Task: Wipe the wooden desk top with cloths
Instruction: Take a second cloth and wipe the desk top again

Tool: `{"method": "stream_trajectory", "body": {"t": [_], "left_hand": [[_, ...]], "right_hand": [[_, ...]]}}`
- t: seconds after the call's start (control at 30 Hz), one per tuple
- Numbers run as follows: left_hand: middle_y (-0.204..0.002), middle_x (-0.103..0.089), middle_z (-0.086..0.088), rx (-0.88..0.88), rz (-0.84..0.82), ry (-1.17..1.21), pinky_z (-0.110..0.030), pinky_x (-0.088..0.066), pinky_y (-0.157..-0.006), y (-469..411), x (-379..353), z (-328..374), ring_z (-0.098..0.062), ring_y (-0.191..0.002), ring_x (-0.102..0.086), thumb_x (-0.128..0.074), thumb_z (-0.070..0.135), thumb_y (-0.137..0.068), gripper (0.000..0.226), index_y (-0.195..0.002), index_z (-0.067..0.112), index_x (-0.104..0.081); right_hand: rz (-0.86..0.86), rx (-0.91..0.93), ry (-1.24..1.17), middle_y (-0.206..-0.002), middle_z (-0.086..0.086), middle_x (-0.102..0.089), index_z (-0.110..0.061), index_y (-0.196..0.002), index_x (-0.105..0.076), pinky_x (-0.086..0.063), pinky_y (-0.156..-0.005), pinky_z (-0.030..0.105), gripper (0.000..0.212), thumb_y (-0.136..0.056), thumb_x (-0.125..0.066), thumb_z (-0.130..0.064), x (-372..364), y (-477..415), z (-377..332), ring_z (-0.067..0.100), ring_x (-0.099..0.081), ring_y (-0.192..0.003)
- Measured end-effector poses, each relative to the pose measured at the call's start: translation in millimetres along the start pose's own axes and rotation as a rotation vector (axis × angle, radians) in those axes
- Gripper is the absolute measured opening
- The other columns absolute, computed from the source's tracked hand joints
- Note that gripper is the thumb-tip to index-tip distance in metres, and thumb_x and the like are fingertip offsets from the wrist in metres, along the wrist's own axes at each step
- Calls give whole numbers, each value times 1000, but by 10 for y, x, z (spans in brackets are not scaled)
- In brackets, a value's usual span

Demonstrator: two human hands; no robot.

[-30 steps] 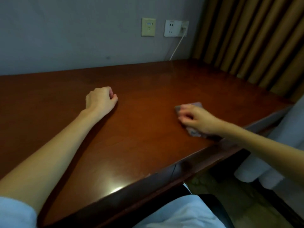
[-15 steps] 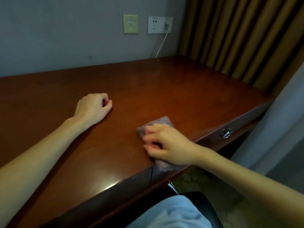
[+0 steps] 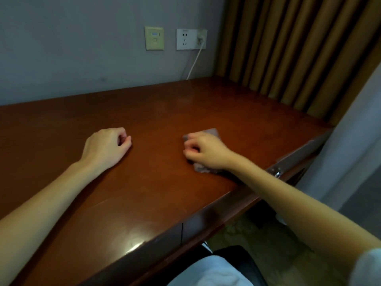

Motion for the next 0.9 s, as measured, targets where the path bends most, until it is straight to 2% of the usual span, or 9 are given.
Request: {"method": "stream_trajectory", "body": {"t": [0.1,0.17,0.27,0.37,0.5,0.6,0.7,0.77,0.9], "left_hand": [[-61,-53,6,1,3,3,-28,-35,-52,-7,-8,-14,-14,-59,-51,-53,34,-93,27,-68,23,-53],[-61,-53,7,6,4,2,-31,-40,-54,-13,-6,-18,-16,-60,-52,-53,35,-93,27,-68,24,-53],[-63,-53,7,4,15,2,-28,-37,-51,-7,-12,-1,-13,-59,-51,-52,34,-93,28,-67,23,-51],[-66,-52,7,5,25,-8,-27,-35,-50,-6,-18,5,-10,-59,-50,-51,33,-93,28,-67,23,-49],[-64,-49,10,17,28,-37,-23,-29,-47,-16,-35,5,-6,-58,-46,-50,33,-93,30,-64,26,-44],[-64,-47,11,36,22,-45,-19,-25,-46,-7,-49,-8,-4,-57,-43,-50,34,-93,30,-65,27,-42],[-63,-50,10,55,-16,-18,-19,-31,-47,-47,-37,-38,-4,-57,-47,-49,36,-93,30,-65,26,-45],[-61,-53,9,95,-68,7,-25,-40,-51,-120,-23,-69,-6,-59,-51,-49,37,-93,31,-65,24,-47],[-65,-52,8,119,-87,-58,-29,-35,-54,-324,-15,-188,-12,-64,-51,-50,36,-90,27,-67,22,-47]], "right_hand": [[-68,234,-75,-72,-4,-40,-20,-61,-40,-34,-68,34,31,-86,-58,-20,-102,187,-533,11,-40,-70],[-122,279,-145,-69,-2,-39,-19,-60,-38,-32,-67,32,34,-87,-59,-17,-49,372,-574,12,-38,-69],[-145,196,-157,-71,-3,-40,-19,-61,-39,-33,-70,29,32,-89,-54,-20,91,471,-186,12,-41,-70],[-80,24,-116,-71,-2,-41,-20,-61,-38,-33,-67,30,32,-90,-46,-31,210,306,476,12,-43,-69],[-33,-205,-93,-71,-1,-40,-19,-59,-32,-33,-65,32,41,-94,-53,-18,168,-331,1148,13,-40,-61],[-16,-223,-49,-73,0,-43,-19,-57,-35,-32,-64,33,41,-93,-53,-17,0,-985,1104,16,-44,-63],[-27,-91,-15,-72,0,-45,-21,-56,-36,-36,-64,35,40,-91,-53,-20,-215,-1515,672,17,-47,-65],[-40,68,-13,-72,0,-45,-19,-58,-40,-39,-66,38,33,-88,-54,-22,-353,-1681,265,16,-47,-66],[-129,321,-97,-73,-2,-44,-20,-61,-43,-36,-67,32,29,-86,-57,-20,-484,-1599,-181,11,-43,-69]]}}
Point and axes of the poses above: each hand's wrist, its own y-axis away from the middle knuckle, its own x-axis out of the back of the hand, z = x × y, the point moved 3 cm from there along -y, towards the middle knuckle
